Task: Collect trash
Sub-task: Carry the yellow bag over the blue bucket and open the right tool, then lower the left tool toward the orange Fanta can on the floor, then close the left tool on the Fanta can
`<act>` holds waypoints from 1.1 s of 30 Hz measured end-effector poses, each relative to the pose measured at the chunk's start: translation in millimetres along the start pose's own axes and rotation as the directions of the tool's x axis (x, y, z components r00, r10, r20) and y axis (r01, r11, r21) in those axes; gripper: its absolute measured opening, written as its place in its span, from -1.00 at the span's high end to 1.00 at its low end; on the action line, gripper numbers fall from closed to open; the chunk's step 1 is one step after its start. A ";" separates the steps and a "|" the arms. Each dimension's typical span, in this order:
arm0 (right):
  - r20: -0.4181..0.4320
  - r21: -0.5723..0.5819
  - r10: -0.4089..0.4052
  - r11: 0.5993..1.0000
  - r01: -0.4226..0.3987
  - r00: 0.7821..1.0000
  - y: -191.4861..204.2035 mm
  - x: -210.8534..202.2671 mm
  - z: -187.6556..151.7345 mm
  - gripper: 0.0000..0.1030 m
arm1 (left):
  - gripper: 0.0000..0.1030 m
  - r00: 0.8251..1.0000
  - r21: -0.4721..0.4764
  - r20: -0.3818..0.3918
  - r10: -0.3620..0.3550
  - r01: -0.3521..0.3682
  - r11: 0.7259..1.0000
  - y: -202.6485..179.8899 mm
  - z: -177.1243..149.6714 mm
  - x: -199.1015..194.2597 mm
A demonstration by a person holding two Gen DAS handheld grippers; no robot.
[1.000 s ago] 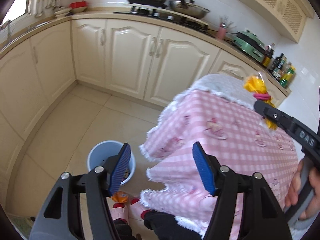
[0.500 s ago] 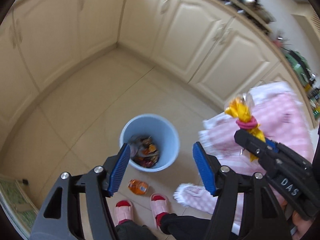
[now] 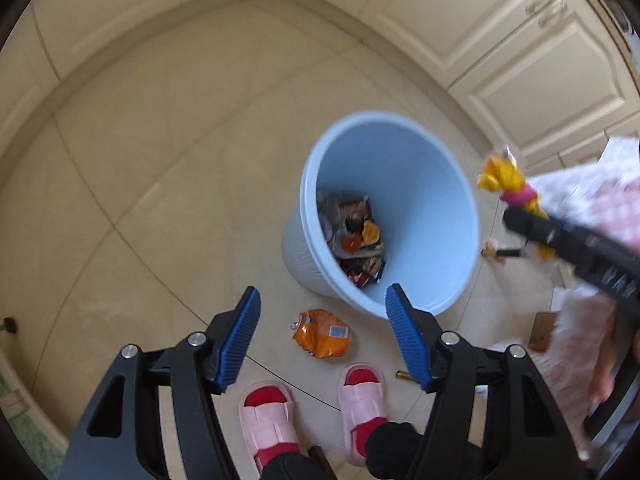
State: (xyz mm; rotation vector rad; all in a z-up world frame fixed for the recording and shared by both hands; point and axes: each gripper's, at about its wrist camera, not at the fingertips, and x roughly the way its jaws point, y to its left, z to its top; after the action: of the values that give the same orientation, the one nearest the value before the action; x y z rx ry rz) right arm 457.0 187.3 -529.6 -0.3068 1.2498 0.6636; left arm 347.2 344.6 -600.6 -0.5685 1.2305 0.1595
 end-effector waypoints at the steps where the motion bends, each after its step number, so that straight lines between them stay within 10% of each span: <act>1: 0.003 -0.003 -0.004 1.000 0.004 1.000 -0.6 2.9 -6.0 0.08 | -0.24 1.000 0.005 -0.013 -0.009 0.009 1.000 2.9 -5.6 9.2; 15: 0.118 0.094 -0.109 0.991 0.099 0.987 -68.0 -3.8 -111.6 0.08 | -0.24 0.978 0.098 -0.154 -0.144 0.160 0.982 -5.3 -73.6 102.5; 33: -0.134 0.160 -0.013 0.986 0.035 0.991 -96.8 143.7 -206.2 0.04 | -0.23 0.944 0.098 -0.319 -0.088 0.125 0.987 13.6 -111.6 256.9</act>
State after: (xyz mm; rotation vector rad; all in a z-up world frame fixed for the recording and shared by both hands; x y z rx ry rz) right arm 380.8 39.6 -741.4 -0.2332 1.4164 0.5234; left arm 335.4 254.0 -865.7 -0.5710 1.5036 -0.0991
